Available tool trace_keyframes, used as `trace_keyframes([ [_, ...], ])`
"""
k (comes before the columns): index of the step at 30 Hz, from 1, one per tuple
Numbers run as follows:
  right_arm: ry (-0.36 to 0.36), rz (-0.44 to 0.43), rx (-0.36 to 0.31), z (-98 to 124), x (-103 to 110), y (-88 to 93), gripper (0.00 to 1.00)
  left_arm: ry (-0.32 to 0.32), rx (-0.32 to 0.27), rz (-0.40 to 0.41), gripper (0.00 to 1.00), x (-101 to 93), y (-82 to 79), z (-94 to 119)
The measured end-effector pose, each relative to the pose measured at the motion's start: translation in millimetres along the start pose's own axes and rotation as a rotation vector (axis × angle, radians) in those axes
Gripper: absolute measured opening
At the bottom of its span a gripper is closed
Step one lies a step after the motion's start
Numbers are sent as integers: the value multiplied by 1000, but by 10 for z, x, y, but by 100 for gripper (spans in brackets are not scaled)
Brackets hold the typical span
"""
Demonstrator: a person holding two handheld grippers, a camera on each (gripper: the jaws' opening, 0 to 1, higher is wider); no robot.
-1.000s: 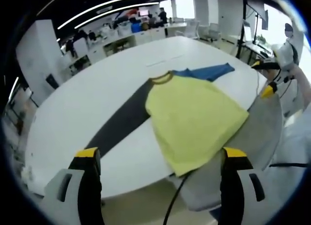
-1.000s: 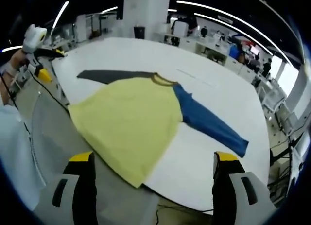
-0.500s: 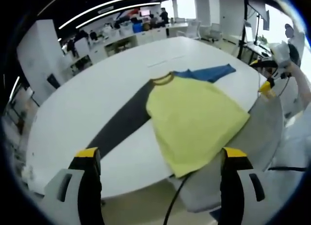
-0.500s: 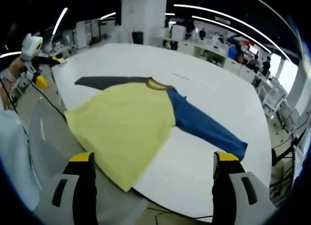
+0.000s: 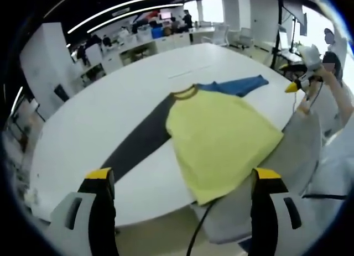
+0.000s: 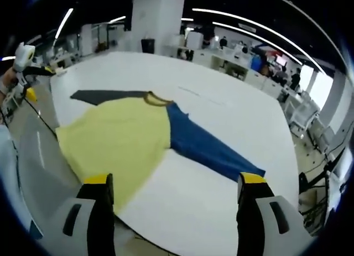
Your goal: Fold the garment on the visible template until the final outline fits inside the template.
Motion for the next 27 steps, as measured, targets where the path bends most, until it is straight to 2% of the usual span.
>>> trace_keyframes([
  [4, 22, -18, -22, -114, -203, 31, 88, -2, 0, 5, 100, -6, -7, 4],
  [8, 40, -103, -17, -252, -438, 152, 83, -14, -10, 3, 100, -6, -27, 7],
  [13, 71, -147, -1, -407, -738, 283, 78, -21, -8, 2, 100, -6, -66, -9],
  [16, 105, -195, -41, -490, -919, 307, 74, -18, -11, 4, 100, -13, -79, -19],
  [21, 164, -177, -1, -670, -1179, 412, 69, 28, -47, 16, 100, -74, -120, -16],
  [24, 180, -183, 13, -779, -1314, 482, 70, 25, -52, 18, 100, -79, -142, -19],
  [27, 187, -204, 43, -882, -1437, 569, 64, 15, -42, 22, 100, -72, -140, -15],
])
Point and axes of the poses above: the point that each gripper's makers call its tool centre point, and the gripper's own axes: z roughly backward along the fingers, x roughly to its left, y roughly out of its underside, the point moved 9 cm from there along z, roughly backward along the fingers, and after that the axes turned 9 degrees about y, right-handed, at the moved point
